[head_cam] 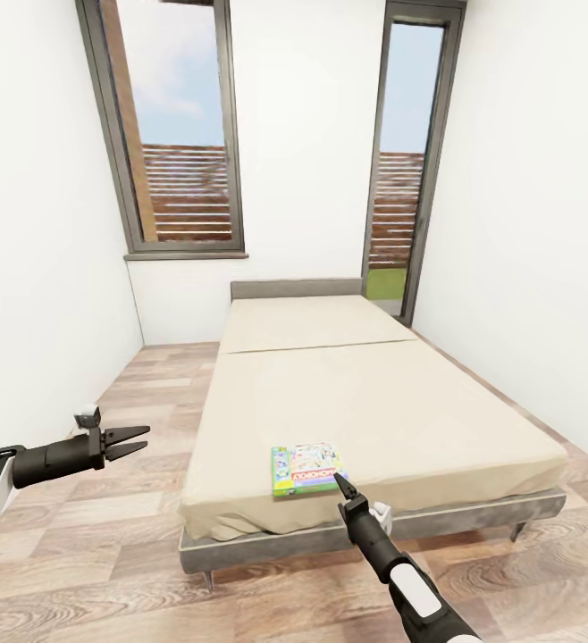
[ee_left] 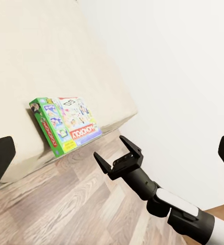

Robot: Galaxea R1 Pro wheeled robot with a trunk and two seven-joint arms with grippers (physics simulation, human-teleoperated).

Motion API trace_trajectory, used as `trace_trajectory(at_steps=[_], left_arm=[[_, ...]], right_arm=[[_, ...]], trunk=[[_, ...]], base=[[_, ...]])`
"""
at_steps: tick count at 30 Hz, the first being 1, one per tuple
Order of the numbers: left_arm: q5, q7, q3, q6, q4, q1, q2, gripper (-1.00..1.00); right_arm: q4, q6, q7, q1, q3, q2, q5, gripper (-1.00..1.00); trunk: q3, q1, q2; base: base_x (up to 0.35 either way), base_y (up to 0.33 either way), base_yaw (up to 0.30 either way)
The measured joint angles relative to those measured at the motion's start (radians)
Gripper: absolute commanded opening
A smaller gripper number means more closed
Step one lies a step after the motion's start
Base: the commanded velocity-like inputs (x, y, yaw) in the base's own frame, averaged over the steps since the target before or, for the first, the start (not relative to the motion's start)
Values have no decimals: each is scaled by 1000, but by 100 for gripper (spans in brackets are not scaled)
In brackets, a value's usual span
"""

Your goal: Put all the toys in the child's room - the three board games (two on the bed and one on the table), the two jigsaw puzzles on the table, and the tennis ball on the table - inside the toy box on the table in the child's room.

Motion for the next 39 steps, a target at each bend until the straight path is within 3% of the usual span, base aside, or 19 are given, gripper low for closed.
trace_trajectory(at_steps=[39], left_arm=[[0,0,1,-1,0,0,1,100]], right_arm=[[14,1,-39,0,2,1,-31,100]], trunk=[[0,0,0]], base=[[37,13,0]])
